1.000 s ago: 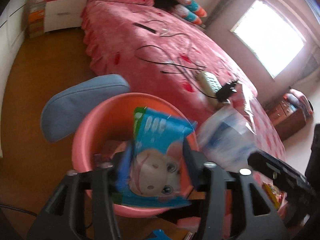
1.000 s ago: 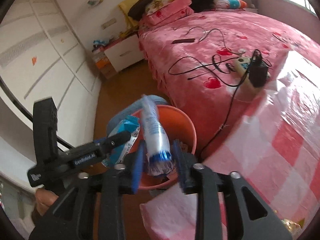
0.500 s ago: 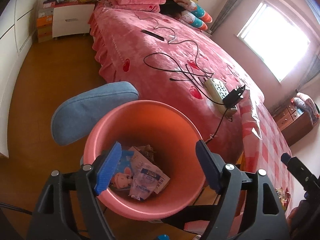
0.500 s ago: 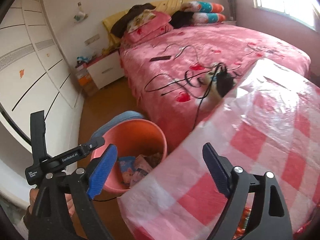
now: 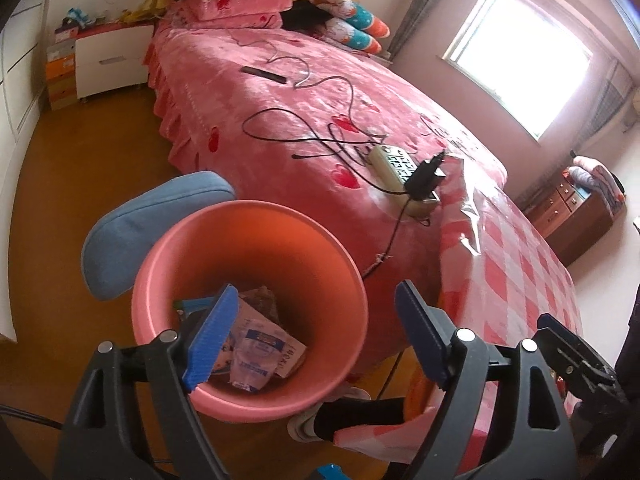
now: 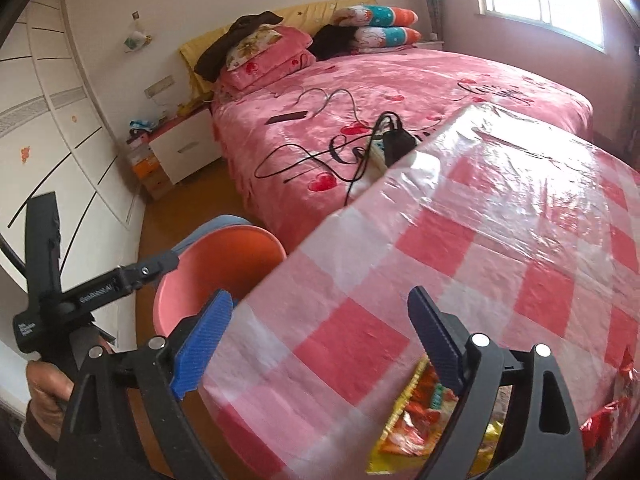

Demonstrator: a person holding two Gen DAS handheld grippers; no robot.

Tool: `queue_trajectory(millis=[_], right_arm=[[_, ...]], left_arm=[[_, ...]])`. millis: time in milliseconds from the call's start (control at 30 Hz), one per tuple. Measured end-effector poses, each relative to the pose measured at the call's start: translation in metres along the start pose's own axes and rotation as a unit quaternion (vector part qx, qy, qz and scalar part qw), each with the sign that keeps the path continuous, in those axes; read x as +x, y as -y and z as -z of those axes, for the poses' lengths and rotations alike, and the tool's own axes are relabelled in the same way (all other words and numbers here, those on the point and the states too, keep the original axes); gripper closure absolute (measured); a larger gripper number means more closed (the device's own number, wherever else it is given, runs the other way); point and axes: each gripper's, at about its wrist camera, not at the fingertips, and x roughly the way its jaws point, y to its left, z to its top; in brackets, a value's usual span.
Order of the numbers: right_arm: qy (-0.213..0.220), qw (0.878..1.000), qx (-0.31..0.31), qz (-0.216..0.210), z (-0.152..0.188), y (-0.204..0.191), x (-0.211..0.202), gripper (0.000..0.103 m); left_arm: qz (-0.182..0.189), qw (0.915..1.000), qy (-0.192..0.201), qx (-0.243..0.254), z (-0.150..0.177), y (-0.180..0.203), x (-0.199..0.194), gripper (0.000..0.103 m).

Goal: Collect trash
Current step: 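Return both tools to the table toward the red and yellow bags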

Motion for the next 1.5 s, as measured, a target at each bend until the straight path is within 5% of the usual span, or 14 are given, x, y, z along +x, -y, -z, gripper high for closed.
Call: queue_trajectory(millis=[767, 1500], right_arm=[[0.028, 0.998, 0.033, 0.054, 0.028, 0.056, -0.044, 0.011], [0.063, 0.99, 0.075, 0.097, 0.035, 0.115, -0.083, 0.009]], left_arm=[[0.031, 0.996, -0.022, 0.08, 0.019, 0.087, -0.002, 0.021], [0.059, 0.9836, -0.053, 0.162, 0.055, 0.164, -0.002, 0.02]])
